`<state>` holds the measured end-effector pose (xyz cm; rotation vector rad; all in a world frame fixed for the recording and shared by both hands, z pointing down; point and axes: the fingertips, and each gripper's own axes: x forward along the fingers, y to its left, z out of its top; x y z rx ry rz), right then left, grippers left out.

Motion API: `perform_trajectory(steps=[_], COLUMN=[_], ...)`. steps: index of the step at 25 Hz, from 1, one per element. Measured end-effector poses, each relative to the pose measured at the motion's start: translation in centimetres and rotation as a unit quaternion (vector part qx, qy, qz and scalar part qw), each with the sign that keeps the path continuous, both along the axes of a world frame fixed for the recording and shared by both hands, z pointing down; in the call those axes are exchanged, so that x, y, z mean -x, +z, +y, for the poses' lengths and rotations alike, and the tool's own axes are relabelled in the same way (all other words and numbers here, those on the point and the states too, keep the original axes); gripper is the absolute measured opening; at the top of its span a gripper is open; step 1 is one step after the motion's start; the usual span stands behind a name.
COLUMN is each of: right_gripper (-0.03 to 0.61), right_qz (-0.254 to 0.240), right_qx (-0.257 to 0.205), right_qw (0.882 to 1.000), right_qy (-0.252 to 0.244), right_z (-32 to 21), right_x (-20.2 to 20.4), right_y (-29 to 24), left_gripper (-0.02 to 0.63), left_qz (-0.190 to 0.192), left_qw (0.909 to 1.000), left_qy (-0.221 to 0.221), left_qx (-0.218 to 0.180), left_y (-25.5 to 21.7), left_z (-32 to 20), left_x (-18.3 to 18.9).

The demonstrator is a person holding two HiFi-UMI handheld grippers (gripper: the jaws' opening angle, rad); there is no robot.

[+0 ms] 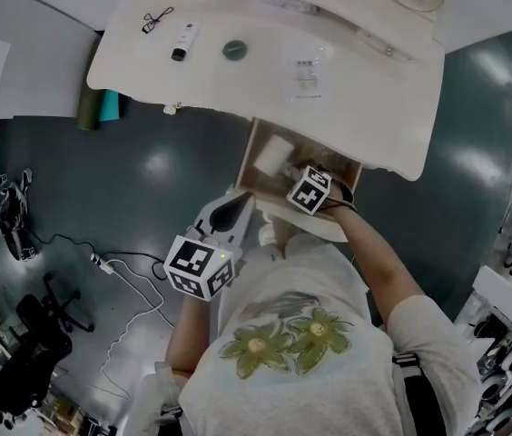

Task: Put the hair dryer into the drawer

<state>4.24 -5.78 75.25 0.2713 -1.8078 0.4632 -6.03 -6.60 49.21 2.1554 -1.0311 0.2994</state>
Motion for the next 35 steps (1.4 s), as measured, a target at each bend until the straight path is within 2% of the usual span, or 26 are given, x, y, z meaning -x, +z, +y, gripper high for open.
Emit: perform_trajectory(steps=[16, 24, 30, 35], right_gripper=[0.218, 0.218, 0.218, 0.218], right_qz=[0.023, 0.034, 0.05, 0.063], right_qx=[-0.015, -0.005, -0.019, -0.012], right_qw=[1.0, 0.999, 0.999, 0.998], right_qy=[0.006, 0.003, 0.0, 0.019], right_z=[0.1, 0.2, 0.2, 0.2], right_x=[-0.3, -0.5, -0.4, -0.9], right_y=[1.3, 1.7, 2.0, 2.0], left_gripper=[0.011, 0.011, 0.011, 0.011], left_qz=[-0.003, -0.005, -0.008, -0.012], left_qw=[1.0, 0.9999, 0.9999, 0.9998], left_qy=[0.001, 0.009, 0.005, 0.0], left_qx=[-0.001, -0.007, -0.014, -0.018], left_y=[-0.2, -0.6, -0.9, -1.3], left_z=[0.4, 0.9, 1.5, 2.3], left_x=[0.5, 0.1, 0.4, 1.0])
